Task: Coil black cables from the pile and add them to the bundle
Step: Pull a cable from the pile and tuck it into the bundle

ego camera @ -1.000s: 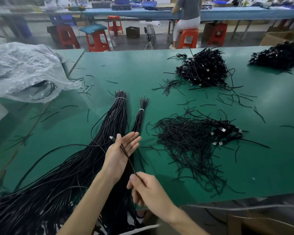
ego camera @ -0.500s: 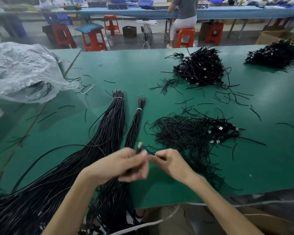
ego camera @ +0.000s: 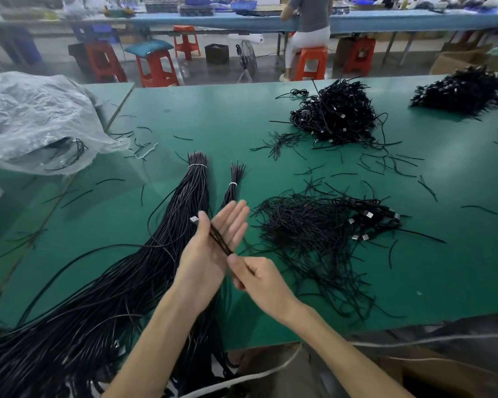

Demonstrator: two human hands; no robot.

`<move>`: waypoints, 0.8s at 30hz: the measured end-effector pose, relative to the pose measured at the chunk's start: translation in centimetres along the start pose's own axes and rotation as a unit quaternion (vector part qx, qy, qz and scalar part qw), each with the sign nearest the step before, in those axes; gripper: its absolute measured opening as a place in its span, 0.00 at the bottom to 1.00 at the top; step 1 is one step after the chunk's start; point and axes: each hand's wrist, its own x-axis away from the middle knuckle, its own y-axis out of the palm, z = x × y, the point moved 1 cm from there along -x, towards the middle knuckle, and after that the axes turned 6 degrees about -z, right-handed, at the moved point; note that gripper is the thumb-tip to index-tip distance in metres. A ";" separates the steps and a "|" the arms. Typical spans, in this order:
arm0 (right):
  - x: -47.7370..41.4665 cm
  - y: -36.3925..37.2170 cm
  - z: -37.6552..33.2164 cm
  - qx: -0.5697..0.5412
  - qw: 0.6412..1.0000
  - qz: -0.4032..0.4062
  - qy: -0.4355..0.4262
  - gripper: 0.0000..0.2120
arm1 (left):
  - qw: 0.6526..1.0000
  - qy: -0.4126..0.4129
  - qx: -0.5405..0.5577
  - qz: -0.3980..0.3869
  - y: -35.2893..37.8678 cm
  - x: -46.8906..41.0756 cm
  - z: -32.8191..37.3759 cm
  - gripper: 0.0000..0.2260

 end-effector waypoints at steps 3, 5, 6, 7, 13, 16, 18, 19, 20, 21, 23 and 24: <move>0.1 -0.9 1.2 0.005 0.999 0.043 0.018 0.34 | 0.998 -0.008 0.064 -0.014 0.1 0.6 2.0 0.24; -0.4 -2.1 1.3 -0.015 0.995 0.091 0.033 0.33 | 0.997 -0.043 0.025 -0.056 0.1 1.4 2.7 0.22; -0.8 -2.7 1.2 -0.013 0.993 0.115 0.034 0.32 | 0.993 -0.066 -0.046 -0.084 0.1 1.8 2.7 0.23; -1.3 -3.2 1.0 -0.001 0.990 0.136 0.030 0.32 | 0.979 -0.091 -0.145 -0.114 0.2 2.1 2.5 0.25; -4.1 -3.6 -2.3 0.064 0.984 0.156 -0.050 0.32 | 0.797 -0.148 -0.562 -0.164 1.0 2.3 -0.7 0.26; -3.9 -3.4 -3.7 0.056 0.984 0.152 -0.073 0.33 | 0.855 -0.085 -0.508 -0.059 0.4 1.7 -1.0 0.22; -3.2 -3.2 -4.0 0.040 0.986 0.140 -0.080 0.29 | 0.911 -0.051 -0.410 -0.001 -0.4 1.5 -0.7 0.24; -2.8 -3.0 -4.1 0.026 0.987 0.132 -0.085 0.25 | 0.922 -0.033 -0.385 0.014 -0.7 1.4 -0.6 0.25; -2.4 -2.8 -4.2 0.015 0.988 0.125 -0.089 0.22 | 0.933 -0.016 -0.359 0.021 -1.0 1.4 -0.6 0.25; -1.9 -2.3 -4.4 0.005 0.989 0.117 -0.091 0.21 | 0.945 -0.006 -0.325 0.021 -1.1 1.4 -0.6 0.26; -1.1 -1.1 -4.2 0.000 0.991 0.101 -0.083 0.22 | 0.976 -0.008 -0.217 0.012 -0.9 1.1 -0.9 0.28; -0.6 -0.5 -3.9 0.003 0.993 0.094 -0.072 0.23 | 0.988 -0.013 -0.157 0.005 -0.7 0.9 -0.9 0.28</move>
